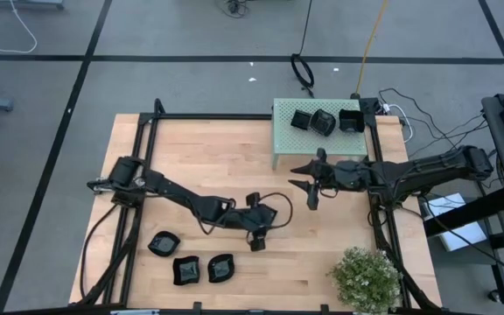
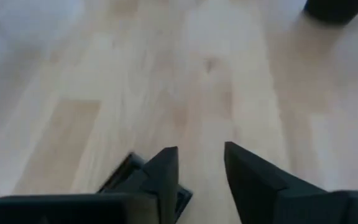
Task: Pick & Place Mini shaped plates
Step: Stack the square plate on top of the square plate on the shelf
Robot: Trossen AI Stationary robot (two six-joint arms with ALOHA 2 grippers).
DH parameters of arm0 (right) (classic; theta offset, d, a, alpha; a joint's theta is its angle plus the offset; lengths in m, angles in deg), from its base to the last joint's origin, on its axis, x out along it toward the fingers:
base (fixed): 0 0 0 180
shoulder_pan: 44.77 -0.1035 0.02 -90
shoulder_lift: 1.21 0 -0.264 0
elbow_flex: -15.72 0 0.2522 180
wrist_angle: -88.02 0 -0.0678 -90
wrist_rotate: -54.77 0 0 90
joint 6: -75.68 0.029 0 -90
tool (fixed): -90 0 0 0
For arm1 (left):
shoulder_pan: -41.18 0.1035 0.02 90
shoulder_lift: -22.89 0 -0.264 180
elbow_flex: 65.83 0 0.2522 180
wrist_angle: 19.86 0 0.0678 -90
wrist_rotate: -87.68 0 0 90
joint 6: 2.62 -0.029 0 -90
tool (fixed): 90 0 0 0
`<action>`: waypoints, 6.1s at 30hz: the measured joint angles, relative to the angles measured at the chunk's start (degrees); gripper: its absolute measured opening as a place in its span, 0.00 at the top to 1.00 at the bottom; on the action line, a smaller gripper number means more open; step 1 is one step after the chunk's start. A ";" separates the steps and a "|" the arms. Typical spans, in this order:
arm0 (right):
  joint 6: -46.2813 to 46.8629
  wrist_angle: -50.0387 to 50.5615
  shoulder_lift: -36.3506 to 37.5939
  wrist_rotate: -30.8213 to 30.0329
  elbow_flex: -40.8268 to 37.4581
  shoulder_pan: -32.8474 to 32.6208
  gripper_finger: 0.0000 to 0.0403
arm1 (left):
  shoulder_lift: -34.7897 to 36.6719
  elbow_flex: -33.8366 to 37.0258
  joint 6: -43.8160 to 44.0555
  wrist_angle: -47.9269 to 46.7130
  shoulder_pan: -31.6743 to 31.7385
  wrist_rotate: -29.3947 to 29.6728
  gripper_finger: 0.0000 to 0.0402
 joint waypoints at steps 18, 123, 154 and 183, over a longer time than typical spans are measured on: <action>0.17 -7.83 -23.41 4.01 0.06 -7.29 0.64 | 25.50 -0.04 7.69 -6.15 -0.07 0.00 0.61; -33.04 -0.45 -8.90 10.08 6.34 36.06 1.00 | 39.66 -0.08 -15.32 -0.52 24.83 13.23 0.62; -43.51 -7.70 -14.38 9.93 4.24 36.15 1.00 | 45.82 -0.02 -21.66 -3.28 26.36 13.09 0.62; -40.05 -8.05 -13.68 8.47 4.26 36.13 0.98 | 45.80 -0.04 -21.49 -3.29 26.38 13.29 0.62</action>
